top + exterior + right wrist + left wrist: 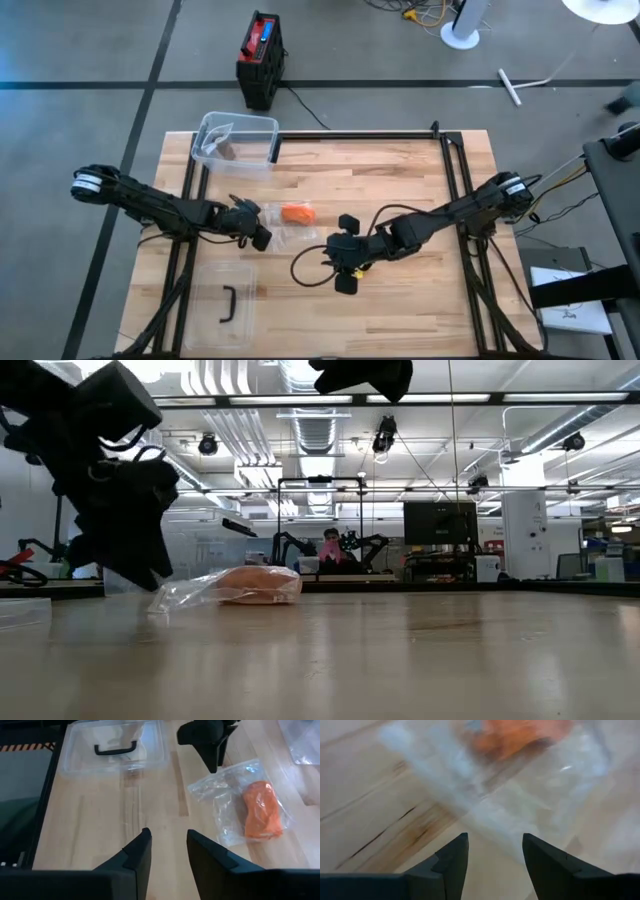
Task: Roll bandage
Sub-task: Put the rolled orange bandage into the zip bag
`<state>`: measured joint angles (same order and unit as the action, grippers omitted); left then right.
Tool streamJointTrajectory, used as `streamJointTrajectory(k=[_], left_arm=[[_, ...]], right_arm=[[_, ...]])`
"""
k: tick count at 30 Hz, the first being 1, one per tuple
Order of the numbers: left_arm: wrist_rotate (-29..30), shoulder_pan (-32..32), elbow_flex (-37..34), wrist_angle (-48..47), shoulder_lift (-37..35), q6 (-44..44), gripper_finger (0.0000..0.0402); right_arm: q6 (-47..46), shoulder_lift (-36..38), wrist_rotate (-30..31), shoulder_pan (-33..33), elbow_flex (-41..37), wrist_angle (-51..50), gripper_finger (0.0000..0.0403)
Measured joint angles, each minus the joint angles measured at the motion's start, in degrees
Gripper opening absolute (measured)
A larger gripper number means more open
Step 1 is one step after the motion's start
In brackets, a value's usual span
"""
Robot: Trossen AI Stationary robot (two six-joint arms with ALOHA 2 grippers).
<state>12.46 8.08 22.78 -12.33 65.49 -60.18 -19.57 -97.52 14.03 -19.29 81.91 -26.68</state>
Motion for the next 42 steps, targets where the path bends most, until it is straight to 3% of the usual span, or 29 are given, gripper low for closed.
streamJointTrajectory(k=[3,7,11,16,23,30,36,42], left_arm=[[0.2,0.0,-1.8,1.8,0.1,-1.8,0.0175],[0.3,0.0,-4.8,15.1,0.0,0.9,0.0169],[0.5,-0.6,-5.6,15.6,1.9,-0.6,0.0164],[0.5,-1.1,-5.7,17.6,5.8,-1.2,0.0159],[0.6,-2.0,-5.5,33.4,14.4,5.3,0.0153],[2.0,-3.1,-5.5,47.4,21.9,10.2,0.0089],[2.6,-5.2,-3.6,48.1,26.3,11.2,0.0014],[0.3,-5.7,-1.7,46.6,24.8,19.2,0.0002]], right_arm=[[0.1,-0.1,0.0,0.0,0.0,0.0,0.0112],[1.6,-0.1,1.1,0.5,0.0,0.0,0.0108],[2.1,-0.1,2.7,1.4,0.0,0.1,0.0112],[3.8,-0.1,2.7,2.1,0.0,0.4,0.0121],[5.2,-0.1,2.7,3.2,0.1,0.5,0.0118],[7.7,-0.1,2.6,3.5,0.1,0.3,0.0096],[8.3,-0.1,2.6,4.4,0.1,-0.2,0.0080],[12.7,-0.1,2.9,4.8,0.1,-2.9,0.0061]])
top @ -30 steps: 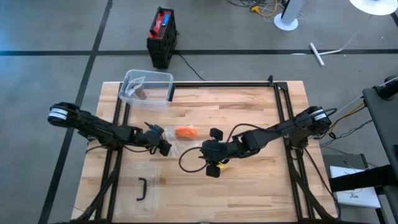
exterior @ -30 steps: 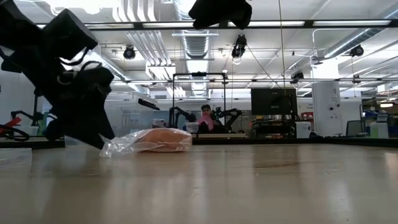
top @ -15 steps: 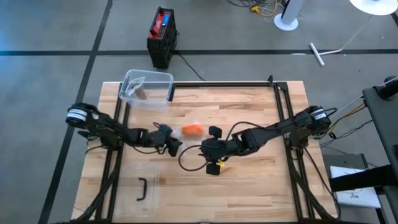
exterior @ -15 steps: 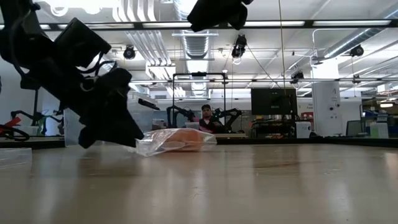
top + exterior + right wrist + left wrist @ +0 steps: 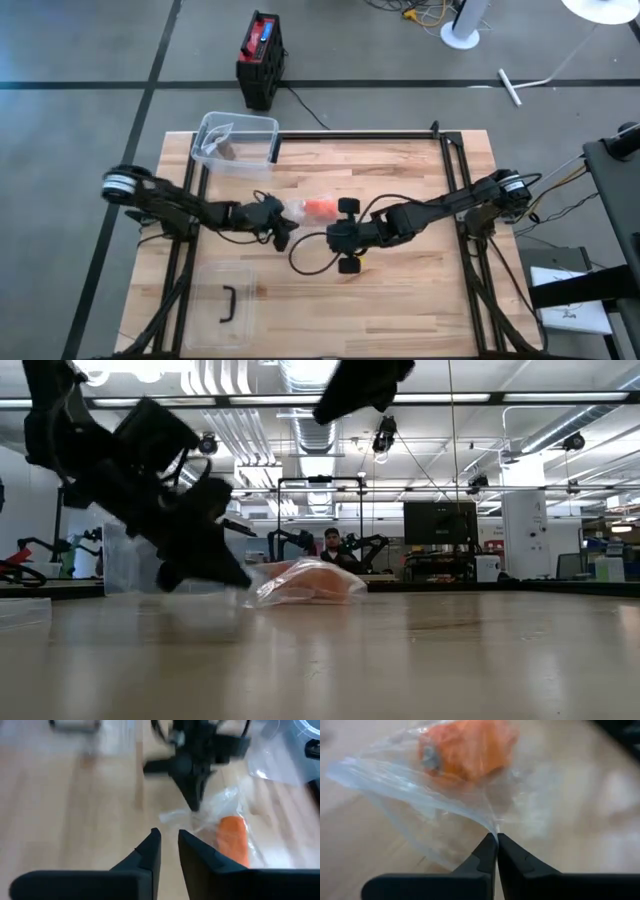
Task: Roll bandage
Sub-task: Put the rolled orange bandage into the zip bag
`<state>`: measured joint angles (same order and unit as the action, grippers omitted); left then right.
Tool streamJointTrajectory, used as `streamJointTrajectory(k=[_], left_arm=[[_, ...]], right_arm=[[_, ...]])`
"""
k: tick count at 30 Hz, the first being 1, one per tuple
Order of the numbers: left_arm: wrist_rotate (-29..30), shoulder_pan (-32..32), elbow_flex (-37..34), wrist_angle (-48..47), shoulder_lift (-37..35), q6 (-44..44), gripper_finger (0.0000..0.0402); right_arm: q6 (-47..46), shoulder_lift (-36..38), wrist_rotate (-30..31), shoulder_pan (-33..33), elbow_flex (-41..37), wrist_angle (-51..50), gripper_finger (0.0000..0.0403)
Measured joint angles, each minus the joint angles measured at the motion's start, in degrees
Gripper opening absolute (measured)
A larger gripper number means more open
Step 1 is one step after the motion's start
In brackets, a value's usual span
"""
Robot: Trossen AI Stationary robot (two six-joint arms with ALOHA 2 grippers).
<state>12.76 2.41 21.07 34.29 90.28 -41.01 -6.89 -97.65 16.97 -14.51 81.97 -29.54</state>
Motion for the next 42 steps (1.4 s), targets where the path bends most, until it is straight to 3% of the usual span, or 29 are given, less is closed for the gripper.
streamJointTrajectory(k=[6,11,16,22,25,29,37,42], left_arm=[[-7.1,0.0,3.0,-10.0,-14.8,7.7,0.0001],[-7.4,-0.1,11.8,-28.3,-25.8,14.3,0.0001],[-7.7,-0.1,25.6,-48.4,-29.0,20.4,0.0000],[-7.8,-2.5,48.2,-75.7,-25.9,27.9,0.0000],[-6.6,-8.3,57.4,-89.3,-23.1,30.0,0.0000],[-6.5,-19.1,63.8,-98.2,-20.3,34.1,0.0000],[-17.8,-42.0,68.7,-100.6,-13.7,43.6,0.0000],[-20.3,-48.3,69.4,-102.4,-8.9,47.5,0.0000]], right_arm=[[5.7,-0.4,4.6,0.0,-0.9,-9.8,0.0029],[4.4,-0.7,3.5,0.0,-9.7,0.5,0.0003],[1.3,-0.7,3.1,-0.1,-17.2,11.7,0.0001],[0.9,-0.7,4.1,-0.1,-18.4,12.6,0.0001],[0.9,-0.6,4.1,-0.1,-18.0,12.7,0.0001],[0.9,-0.6,4.1,-0.4,-17.1,12.9,0.0002],[0.9,-0.6,4.0,-1.0,-16.8,12.3,0.0002],[0.9,-0.6,4.0,-1.0,-16.8,12.3,0.0002]])
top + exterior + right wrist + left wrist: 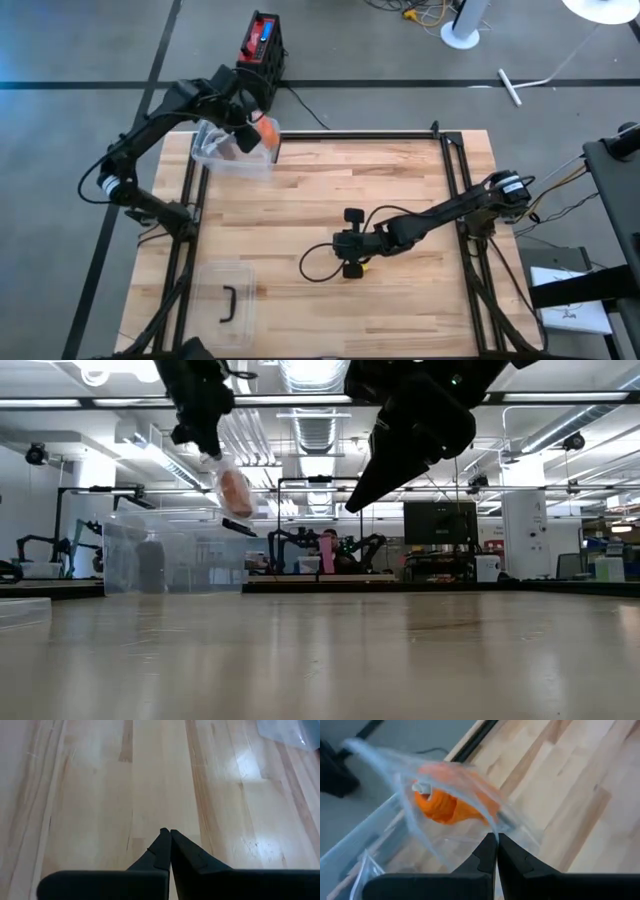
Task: Roll bandage
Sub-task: Put the rolled orange bandage into the zip bag
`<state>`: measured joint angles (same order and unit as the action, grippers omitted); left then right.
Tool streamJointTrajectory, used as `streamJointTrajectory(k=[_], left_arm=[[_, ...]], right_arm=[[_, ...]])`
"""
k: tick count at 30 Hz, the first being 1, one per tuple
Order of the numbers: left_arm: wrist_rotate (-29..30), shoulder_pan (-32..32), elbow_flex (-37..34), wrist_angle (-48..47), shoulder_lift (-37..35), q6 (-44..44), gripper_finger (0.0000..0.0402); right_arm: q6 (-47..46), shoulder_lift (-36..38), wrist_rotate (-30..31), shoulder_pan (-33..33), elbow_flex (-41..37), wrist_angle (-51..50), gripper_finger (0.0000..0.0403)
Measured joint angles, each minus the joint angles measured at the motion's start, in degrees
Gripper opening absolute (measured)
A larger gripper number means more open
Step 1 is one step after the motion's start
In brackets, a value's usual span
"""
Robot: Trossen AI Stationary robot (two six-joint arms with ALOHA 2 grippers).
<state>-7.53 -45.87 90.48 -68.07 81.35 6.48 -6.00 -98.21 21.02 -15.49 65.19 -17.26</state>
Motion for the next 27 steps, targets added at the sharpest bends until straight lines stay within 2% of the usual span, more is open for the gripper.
streamJointTrajectory(k=[6,10,19,24,27], left_arm=[[0.0,-3.4,0.3,-6.4,2.9,4.0,0.0000],[2.7,-4.9,2.7,-9.5,3.8,4.5,0.0000],[5.7,-5.2,7.2,-11.6,3.8,5.1,0.0000],[9.9,-5.2,7.8,-13.0,3.8,4.9,0.0000],[10.1,-5.4,7.6,-13.1,3.8,4.6,0.0000]], right_arm=[[0.1,0.0,0.0,0.0,0.0,-0.3,0.0002],[0.1,0.0,0.0,0.1,0.0,-0.2,0.0002],[-0.4,0.0,-0.2,0.0,-0.1,-0.2,0.0002],[-0.9,0.0,-0.2,0.0,-0.1,-0.3,0.0002],[-1.5,0.0,-0.4,-0.1,-0.1,-0.3,0.0002]])
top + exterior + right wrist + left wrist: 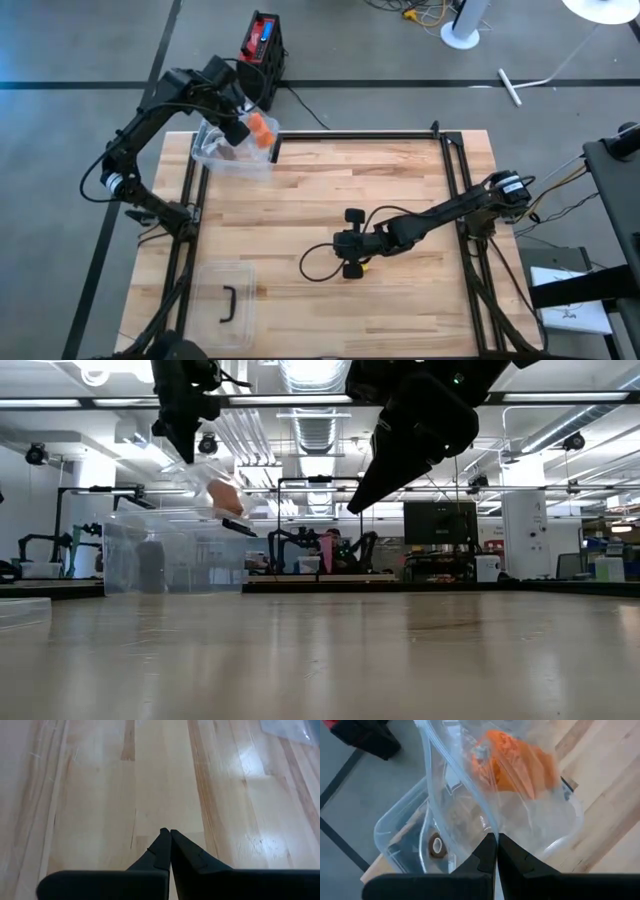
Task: Roll bandage
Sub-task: Put the rolled orange bandage into the zip bag
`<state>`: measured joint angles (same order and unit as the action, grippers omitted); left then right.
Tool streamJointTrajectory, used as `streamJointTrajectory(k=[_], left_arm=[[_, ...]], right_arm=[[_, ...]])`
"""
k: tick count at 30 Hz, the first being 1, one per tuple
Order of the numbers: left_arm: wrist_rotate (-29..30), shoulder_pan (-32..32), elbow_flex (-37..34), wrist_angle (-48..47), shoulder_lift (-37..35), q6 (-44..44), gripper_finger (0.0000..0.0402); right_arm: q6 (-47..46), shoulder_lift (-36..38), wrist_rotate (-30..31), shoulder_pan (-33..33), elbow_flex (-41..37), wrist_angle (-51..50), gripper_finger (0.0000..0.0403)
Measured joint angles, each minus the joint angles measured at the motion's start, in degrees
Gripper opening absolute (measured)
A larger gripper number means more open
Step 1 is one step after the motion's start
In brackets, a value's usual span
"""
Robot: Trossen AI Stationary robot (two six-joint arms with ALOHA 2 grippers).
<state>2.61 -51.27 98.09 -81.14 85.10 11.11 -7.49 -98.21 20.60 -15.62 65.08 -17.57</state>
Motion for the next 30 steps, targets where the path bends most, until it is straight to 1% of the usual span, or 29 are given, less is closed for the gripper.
streamJointTrajectory(k=[4,9,14,15,18,22,26,30], left_arm=[[0.3,0.1,-0.2,0.1,0.2,0.3,0.0000],[6.8,-0.1,-0.3,-1.1,0.3,0.2,0.0000],[7.2,-0.9,-0.8,-3.7,0.2,-2.1,0.0000],[6.5,-0.9,-1.2,-3.4,0.2,-2.4,0.0000],[2.2,-0.9,-2.4,-1.5,0.2,-2.6,0.0000],[-2.9,-0.7,-5.1,3.6,0.2,-2.9,0.0000],[-3.6,-0.7,-9.5,6.7,0.1,-2.9,0.0000],[-3.5,-1.3,-15.7,9.9,0.1,-1.1,0.0000]], right_arm=[[-0.1,0.0,0.0,0.0,0.0,0.0,0.0002],[-0.1,0.0,0.0,0.0,-0.1,0.0,0.0002],[0.0,0.0,0.0,0.0,-0.1,-0.1,0.0002],[0.0,0.0,0.0,0.0,-0.1,-0.1,0.0002],[0.0,0.0,0.0,0.0,-0.1,0.0,0.0002],[-0.2,0.0,0.0,0.0,-0.1,-0.1,0.0002],[-0.4,0.0,-0.1,0.0,-0.2,-0.1,0.0002],[-0.4,0.0,-0.1,-0.1,-0.2,-0.1,0.0002]])
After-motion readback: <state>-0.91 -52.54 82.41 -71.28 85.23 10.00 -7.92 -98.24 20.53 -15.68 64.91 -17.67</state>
